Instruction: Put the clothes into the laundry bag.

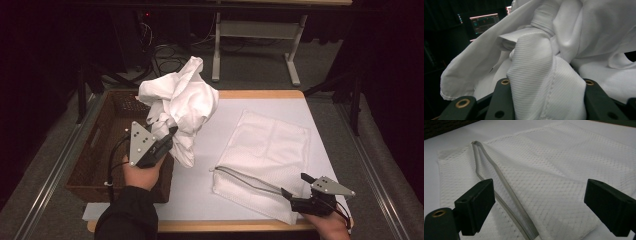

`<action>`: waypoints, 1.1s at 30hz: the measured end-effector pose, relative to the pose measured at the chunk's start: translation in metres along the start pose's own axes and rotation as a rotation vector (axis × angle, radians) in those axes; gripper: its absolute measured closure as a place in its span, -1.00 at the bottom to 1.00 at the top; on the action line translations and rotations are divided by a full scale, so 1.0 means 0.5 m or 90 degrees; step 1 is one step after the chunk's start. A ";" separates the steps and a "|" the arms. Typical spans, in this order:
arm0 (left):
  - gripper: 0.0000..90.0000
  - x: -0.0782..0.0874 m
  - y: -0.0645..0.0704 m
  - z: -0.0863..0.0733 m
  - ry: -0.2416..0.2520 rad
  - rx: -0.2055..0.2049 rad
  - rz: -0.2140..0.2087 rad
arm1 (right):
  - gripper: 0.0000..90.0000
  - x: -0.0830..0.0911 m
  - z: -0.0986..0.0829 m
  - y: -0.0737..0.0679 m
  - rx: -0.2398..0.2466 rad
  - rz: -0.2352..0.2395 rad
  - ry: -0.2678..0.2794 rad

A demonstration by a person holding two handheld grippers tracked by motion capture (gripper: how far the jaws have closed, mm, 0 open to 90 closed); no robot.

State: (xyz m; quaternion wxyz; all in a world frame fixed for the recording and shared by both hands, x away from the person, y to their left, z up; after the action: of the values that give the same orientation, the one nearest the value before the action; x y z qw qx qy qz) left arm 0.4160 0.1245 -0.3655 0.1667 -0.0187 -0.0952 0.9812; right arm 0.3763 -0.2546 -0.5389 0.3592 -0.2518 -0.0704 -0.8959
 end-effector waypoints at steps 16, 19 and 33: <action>0.43 0.008 0.107 0.006 0.002 0.019 -0.081 | -0.69 0.000 0.001 -0.003 0.007 0.008 0.002; 0.43 0.017 0.127 0.002 0.002 0.025 -0.096 | -0.68 0.000 0.002 -0.004 0.008 0.008 0.003; 0.42 0.069 0.207 -0.044 -0.012 0.017 -0.133 | -0.66 0.002 0.004 -0.006 0.013 0.013 0.006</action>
State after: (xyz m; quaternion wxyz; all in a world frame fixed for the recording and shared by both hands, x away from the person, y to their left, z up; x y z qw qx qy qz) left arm 0.3515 0.0442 -0.4070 0.2673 0.0025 -0.0849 0.9599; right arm 0.3745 -0.2524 -0.5367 0.3712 -0.2448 -0.0754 -0.8925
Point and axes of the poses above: each handheld gripper's, and its own axes: x roughly backward along the jaws, z roughly out of its top, y roughly to its right, the point moved 9 cm from there along -x, roughly forward along the jaws, and after that the axes turned 8 degrees about z, right-handed, at the moved point
